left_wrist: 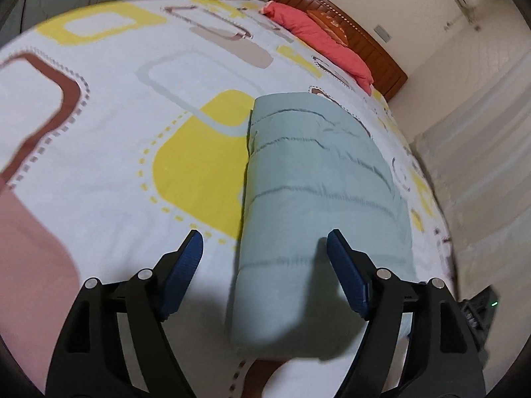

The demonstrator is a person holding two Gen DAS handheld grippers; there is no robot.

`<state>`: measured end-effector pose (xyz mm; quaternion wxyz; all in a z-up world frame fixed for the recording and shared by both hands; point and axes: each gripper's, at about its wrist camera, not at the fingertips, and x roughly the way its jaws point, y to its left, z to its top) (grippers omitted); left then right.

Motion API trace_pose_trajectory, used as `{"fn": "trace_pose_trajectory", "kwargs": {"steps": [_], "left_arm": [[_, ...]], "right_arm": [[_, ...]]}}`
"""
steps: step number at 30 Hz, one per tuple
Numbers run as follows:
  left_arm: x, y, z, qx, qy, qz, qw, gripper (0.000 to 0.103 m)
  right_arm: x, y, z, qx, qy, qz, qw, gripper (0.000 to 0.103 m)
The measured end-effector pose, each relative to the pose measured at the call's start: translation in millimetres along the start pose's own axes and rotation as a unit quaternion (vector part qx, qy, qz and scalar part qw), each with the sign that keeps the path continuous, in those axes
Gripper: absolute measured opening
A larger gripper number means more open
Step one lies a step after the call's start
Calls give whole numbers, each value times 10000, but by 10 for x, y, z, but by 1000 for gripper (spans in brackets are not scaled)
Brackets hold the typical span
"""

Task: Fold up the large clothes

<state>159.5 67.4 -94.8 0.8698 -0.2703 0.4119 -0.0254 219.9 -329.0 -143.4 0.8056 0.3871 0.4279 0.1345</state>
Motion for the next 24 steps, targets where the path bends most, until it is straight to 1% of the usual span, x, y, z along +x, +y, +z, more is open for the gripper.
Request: {"fn": "trace_pose_trajectory", "kwargs": {"steps": [2, 4, 7, 8, 9, 15, 20, 24], "left_arm": [[-110, -65, -77, 278, -141, 192, 9993, 79], [-231, -122, -155, 519, -311, 403, 9974, 84], [-401, -201, -274, 838, -517, 664, 9929, 88], [-445, -222, -300, 895, -551, 723, 9918, 91], [-483, -243, -329, 956, -591, 778, 9906, 91], [-659, -355, -481, 1311, -691, 1029, 9836, 92], [-815, -409, -546, 1409, -841, 1217, 9789, 92], [-956, -483, -568, 1532, -972, 1322, 9745, 92]], "right_arm": [[-81, 49, -92, -160, -72, -199, 9996, 56], [-158, 109, -169, -339, -178, -420, 9984, 56], [-275, 269, -326, -754, -304, -879, 9928, 56], [-296, 313, -358, -851, -328, -974, 9911, 60], [-322, 358, -398, -981, -348, -1043, 9891, 62], [-426, 666, -625, -1668, -578, -1588, 9714, 63], [-426, 830, -688, -2035, -723, -1844, 9588, 64], [-494, 953, -759, -2252, -847, -1955, 9507, 66]]}}
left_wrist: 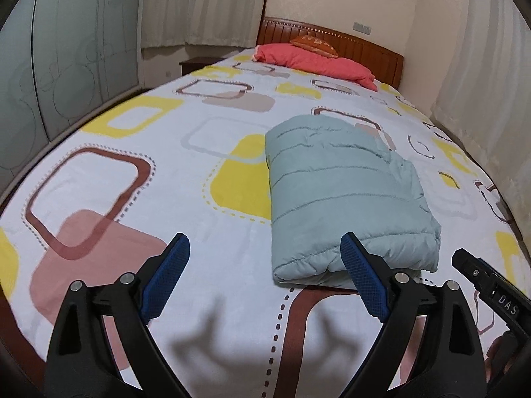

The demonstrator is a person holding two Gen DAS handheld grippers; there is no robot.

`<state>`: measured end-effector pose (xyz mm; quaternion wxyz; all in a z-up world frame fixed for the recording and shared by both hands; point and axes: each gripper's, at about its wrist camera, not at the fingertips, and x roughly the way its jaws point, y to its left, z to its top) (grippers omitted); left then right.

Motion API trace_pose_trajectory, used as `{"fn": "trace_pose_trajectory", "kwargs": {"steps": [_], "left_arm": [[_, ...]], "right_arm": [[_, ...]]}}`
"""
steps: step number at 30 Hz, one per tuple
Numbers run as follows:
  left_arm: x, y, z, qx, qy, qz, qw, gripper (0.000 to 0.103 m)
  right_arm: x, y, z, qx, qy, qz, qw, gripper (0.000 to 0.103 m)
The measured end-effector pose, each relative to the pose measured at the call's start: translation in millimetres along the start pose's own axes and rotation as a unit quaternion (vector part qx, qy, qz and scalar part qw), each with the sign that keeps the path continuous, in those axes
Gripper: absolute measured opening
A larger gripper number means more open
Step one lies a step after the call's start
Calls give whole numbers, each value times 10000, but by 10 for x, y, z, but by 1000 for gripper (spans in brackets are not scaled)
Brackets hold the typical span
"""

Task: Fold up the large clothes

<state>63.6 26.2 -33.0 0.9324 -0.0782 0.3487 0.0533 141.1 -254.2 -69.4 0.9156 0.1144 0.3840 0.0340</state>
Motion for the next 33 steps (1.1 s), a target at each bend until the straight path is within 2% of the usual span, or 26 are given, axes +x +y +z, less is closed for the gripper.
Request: {"fn": "trace_pose_trajectory", "kwargs": {"steps": [6, 14, 33], "left_arm": [[-245, -80, 26, 220, -268, 108, 9993, 96], [-399, -110, 32, 211, -393, 36, 9990, 96], [-485, -170, 6, 238, -446, -24, 9987, 96]], "right_arm": [[-209, 142, -4, -227, -262, -114, 9993, 68], [-361, 222, -25, -317, -436, -135, 9985, 68], [-439, 285, -63, -401, -545, -132, 9976, 70]]}}
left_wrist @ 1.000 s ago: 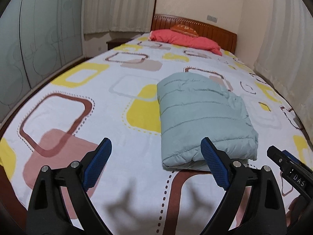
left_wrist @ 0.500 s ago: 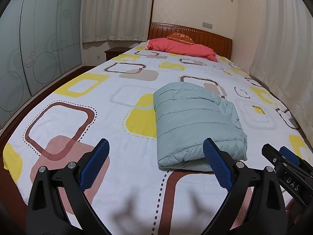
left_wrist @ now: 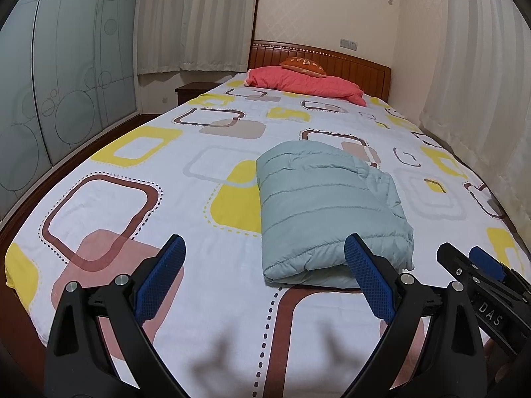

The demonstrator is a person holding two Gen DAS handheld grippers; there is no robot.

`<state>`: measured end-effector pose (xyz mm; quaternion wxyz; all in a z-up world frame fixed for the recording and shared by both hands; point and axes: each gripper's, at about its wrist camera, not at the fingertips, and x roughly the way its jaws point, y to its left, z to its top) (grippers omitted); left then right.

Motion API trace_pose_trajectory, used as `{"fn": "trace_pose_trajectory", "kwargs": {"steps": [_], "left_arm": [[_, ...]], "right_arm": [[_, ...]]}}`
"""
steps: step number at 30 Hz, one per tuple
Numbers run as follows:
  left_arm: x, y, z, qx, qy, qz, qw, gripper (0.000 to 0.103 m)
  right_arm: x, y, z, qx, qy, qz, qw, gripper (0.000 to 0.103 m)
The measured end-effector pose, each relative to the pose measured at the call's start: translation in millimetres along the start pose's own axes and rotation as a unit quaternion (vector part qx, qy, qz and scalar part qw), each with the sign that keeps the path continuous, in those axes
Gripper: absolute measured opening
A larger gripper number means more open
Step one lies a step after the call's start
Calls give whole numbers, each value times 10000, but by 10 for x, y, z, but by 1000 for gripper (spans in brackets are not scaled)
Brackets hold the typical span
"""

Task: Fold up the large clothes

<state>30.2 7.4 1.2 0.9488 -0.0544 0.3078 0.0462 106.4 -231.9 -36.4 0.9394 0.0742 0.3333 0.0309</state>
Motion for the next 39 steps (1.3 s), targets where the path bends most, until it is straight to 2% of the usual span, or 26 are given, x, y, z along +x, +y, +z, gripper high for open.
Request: {"fn": "trace_pose_trajectory", "kwargs": {"steps": [39], "left_arm": [[4, -97, -21, -5, 20, -37, 10000, 96]], "right_arm": [[0, 53, 1, -40, 13, 24, 10000, 70]]}}
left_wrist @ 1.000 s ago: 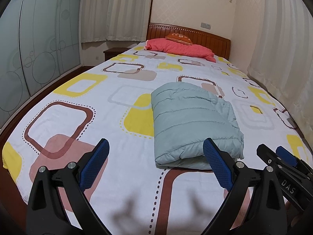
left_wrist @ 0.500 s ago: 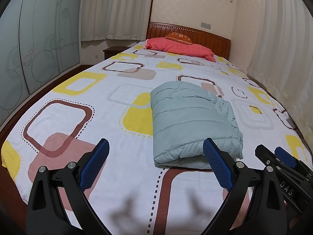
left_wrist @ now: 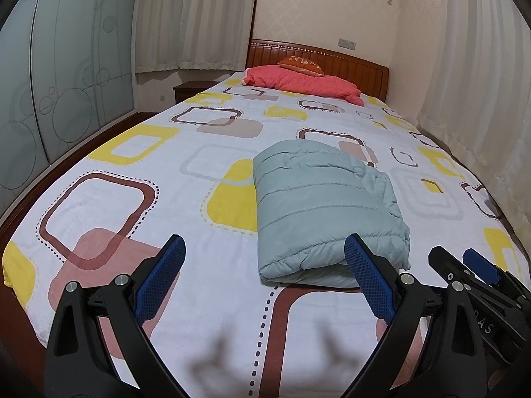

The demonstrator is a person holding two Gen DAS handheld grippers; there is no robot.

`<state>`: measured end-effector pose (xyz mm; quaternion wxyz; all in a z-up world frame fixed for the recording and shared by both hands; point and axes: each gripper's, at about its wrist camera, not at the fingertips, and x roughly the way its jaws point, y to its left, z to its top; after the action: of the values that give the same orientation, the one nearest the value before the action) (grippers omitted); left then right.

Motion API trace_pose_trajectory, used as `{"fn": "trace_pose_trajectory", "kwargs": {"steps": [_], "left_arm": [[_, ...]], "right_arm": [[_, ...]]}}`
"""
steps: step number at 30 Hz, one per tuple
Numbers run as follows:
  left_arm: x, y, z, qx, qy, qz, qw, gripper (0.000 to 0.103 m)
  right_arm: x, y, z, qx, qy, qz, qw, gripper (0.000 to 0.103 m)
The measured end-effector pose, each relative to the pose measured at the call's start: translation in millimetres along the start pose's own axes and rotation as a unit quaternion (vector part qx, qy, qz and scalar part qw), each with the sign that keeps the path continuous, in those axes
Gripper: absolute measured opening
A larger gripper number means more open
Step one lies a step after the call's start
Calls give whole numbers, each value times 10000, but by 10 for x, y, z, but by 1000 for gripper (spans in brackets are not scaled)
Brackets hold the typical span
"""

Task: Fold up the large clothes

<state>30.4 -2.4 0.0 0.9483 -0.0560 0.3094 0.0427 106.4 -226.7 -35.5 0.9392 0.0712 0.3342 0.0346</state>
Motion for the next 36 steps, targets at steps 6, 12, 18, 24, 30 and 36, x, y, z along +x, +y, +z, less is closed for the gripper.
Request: {"fn": "trace_pose_trajectory", "kwargs": {"steps": [6, 12, 18, 24, 30, 36], "left_arm": [[-3, -20, 1, 101, -13, 3, 9999, 96], [-29, -4, 39, 71, -152, -21, 9999, 100], [-44, 15, 75, 63, -235, -52, 9997, 101], [-28, 25, 71, 91, -298, 13, 9995, 101], [1, 14, 58, 113, -305, -15, 9995, 101], [59, 45, 43, 11, -239, -124, 9996, 101]], "right_arm": [[4, -1, 1, -6, -2, 4, 10000, 70], [9, -2, 2, 1, -4, 6, 10000, 70], [9, 2, -2, -10, 2, 6, 10000, 70], [24, -1, 7, -19, 20, 22, 10000, 70], [47, 7, -5, -25, 37, 34, 10000, 70], [62, -5, -26, -31, 44, 42, 10000, 70]]}}
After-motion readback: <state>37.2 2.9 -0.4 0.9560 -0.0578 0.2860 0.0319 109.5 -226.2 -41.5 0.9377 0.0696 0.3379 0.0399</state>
